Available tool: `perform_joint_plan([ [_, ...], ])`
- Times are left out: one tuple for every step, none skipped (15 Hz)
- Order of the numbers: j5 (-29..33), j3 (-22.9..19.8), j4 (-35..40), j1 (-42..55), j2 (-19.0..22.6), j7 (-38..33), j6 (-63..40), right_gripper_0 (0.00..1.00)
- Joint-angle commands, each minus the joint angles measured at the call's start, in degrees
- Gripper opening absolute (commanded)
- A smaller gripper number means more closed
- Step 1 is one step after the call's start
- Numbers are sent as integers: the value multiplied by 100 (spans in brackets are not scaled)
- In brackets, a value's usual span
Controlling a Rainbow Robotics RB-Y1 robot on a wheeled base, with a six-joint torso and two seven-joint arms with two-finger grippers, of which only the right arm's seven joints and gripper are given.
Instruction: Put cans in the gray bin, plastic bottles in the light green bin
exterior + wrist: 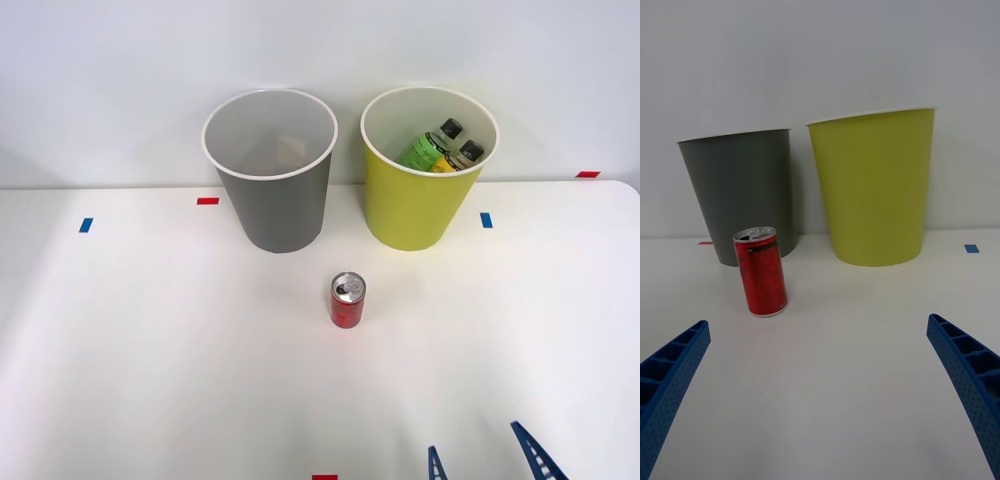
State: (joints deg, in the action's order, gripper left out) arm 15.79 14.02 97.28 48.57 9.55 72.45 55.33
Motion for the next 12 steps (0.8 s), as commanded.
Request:
perform_joint_plan([
  [-6,110,2,-533,152,24,-559,100],
  [-32,189,-7,-700,179,6,-743,100],
  [-85,303,-7,-893,214,6,-963,100],
  [-226,479,-7,-1139,267,24,-1183,100],
  [-305,602,-25,-1342,302,24,-1341,100],
  [-401,699,-218,-1640,311,24,-1350,100],
  [-551,786,-526,-1957,284,50,-1262,100],
  [-674,813,-930,-2335,232,103,-1121,100],
  [-674,804,-1150,-2572,170,147,-1104,100],
  [-674,804,-1290,-2792,126,182,-1104,100],
  [-674,813,-1457,-3047,91,244,-1104,100],
  [-656,822,-1580,-3222,73,296,-1104,100],
])
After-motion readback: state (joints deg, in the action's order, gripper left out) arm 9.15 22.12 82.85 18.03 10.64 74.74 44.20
